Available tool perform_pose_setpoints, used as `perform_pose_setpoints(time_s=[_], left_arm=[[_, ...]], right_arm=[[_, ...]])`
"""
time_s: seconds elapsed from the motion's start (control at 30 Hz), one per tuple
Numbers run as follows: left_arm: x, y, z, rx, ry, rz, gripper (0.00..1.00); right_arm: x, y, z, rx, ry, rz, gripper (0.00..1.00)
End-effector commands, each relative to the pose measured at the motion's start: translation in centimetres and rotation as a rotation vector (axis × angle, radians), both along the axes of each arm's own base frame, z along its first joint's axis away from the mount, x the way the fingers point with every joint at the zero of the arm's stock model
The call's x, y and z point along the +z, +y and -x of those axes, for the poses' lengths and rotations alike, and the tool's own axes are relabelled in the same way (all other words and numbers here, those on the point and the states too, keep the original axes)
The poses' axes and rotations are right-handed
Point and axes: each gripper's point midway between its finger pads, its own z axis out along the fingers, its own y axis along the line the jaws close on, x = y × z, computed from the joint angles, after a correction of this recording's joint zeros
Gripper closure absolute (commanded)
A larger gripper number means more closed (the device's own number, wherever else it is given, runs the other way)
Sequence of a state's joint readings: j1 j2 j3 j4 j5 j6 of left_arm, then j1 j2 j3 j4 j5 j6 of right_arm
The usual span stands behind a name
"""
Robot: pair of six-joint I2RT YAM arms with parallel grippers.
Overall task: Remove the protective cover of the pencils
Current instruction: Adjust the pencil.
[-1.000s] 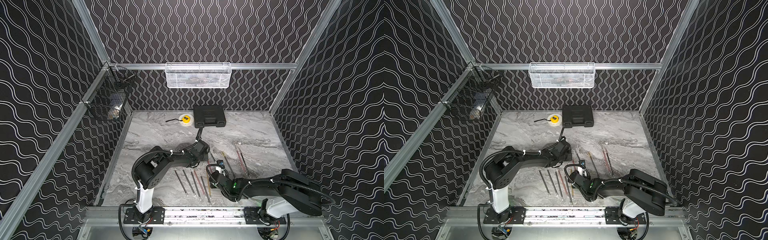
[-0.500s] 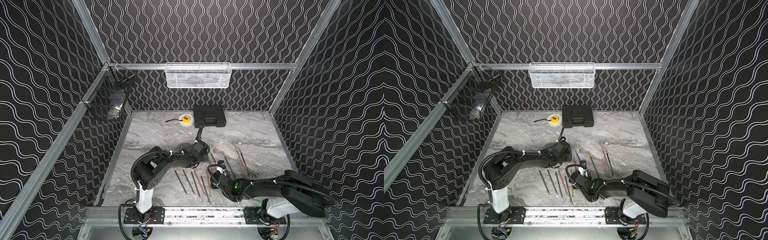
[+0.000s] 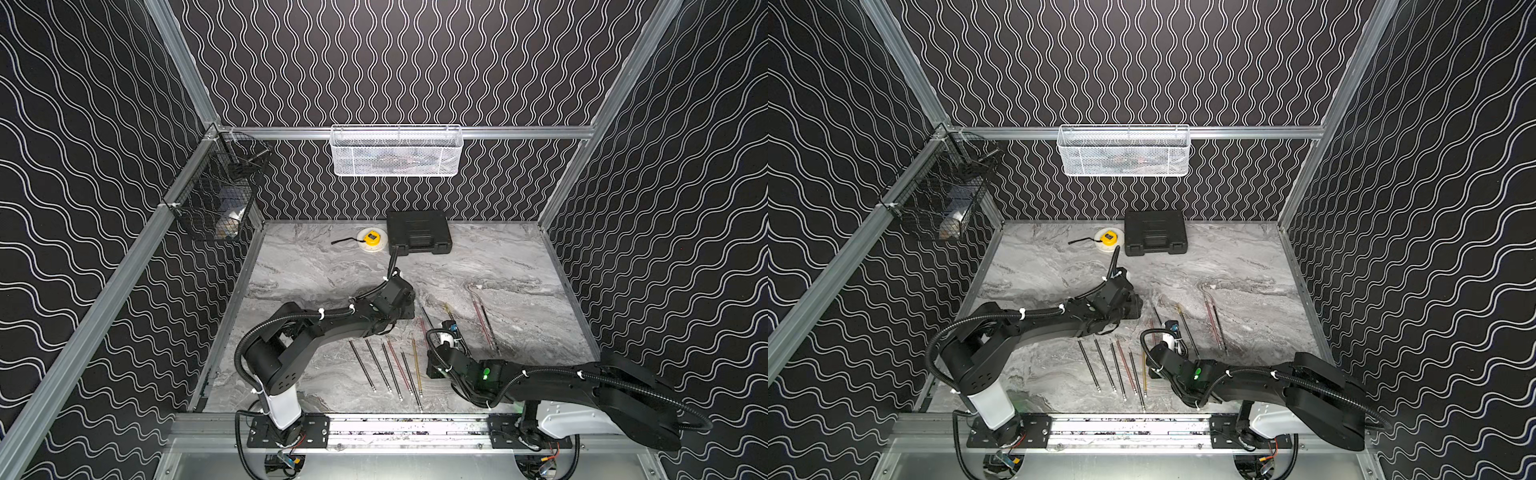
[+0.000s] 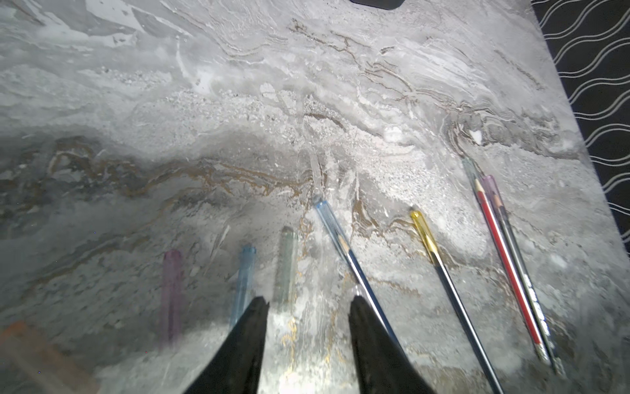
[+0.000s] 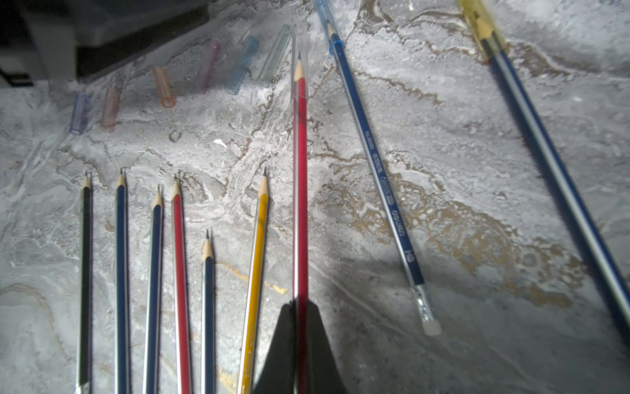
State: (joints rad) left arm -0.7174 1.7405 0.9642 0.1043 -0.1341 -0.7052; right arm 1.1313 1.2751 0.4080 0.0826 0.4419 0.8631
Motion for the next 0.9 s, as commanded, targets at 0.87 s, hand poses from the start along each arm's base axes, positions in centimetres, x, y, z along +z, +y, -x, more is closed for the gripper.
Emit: perform_pose_setpoints(time_s=[0.87], left_arm=[[4.3, -2.8, 3.8, -0.102, -0.065, 0.289, 0.43]], right_arm=[[5.2, 1.8, 0.8, 0.075, -0.06, -0.19, 1.0]])
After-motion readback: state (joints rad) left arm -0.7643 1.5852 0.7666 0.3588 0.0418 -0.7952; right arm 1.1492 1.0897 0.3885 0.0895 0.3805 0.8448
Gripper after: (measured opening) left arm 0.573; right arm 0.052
